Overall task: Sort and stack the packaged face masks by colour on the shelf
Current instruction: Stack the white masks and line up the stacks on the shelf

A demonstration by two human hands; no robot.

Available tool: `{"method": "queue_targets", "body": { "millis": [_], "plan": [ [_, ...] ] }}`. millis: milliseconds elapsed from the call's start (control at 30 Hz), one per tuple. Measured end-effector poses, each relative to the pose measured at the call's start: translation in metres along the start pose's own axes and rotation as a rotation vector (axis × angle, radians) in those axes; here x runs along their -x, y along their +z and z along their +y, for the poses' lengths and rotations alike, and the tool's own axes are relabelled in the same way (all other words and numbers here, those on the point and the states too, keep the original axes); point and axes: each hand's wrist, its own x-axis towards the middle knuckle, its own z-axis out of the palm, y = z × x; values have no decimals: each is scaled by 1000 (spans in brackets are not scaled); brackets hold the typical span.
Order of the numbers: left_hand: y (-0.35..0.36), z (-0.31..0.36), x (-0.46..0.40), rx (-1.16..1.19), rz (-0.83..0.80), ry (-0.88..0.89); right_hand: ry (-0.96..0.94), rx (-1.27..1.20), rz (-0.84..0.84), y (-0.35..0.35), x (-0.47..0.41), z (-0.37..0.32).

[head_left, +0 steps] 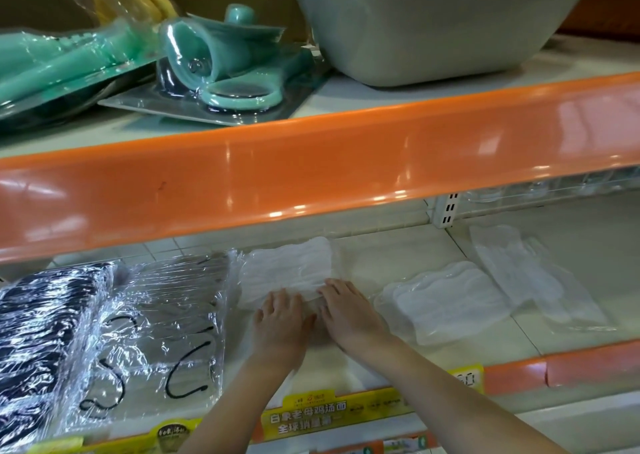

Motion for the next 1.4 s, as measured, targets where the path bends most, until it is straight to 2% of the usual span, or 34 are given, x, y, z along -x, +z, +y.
{"method": "queue_targets", "body": {
  "millis": [200,333,467,600,800,900,1033,1233,1400],
  "plan": [
    [-6,35,6,82,62,87,-11,-36,91,-23,20,20],
    [-3,65,16,209,90,188,25,-58,248,-33,43,47],
    [5,97,24,377,112,243,128,60,304,-46,68,78],
    [10,126,30,522,195,255,170,221,274,-58,88,105],
    [23,148,31,503,305,234,164,307,191,-55,101,121],
    [26,153,31,534,243,199,134,309,210,-55,100,122],
    [16,156,31,699,141,63,101,253,253,-52,99,122],
    [7,167,31,974,145,-56,42,187,395,-46,104,123],
    [-2,175,29,1164,112,-113,12,112,401,-49,109,122]
  ]
}}
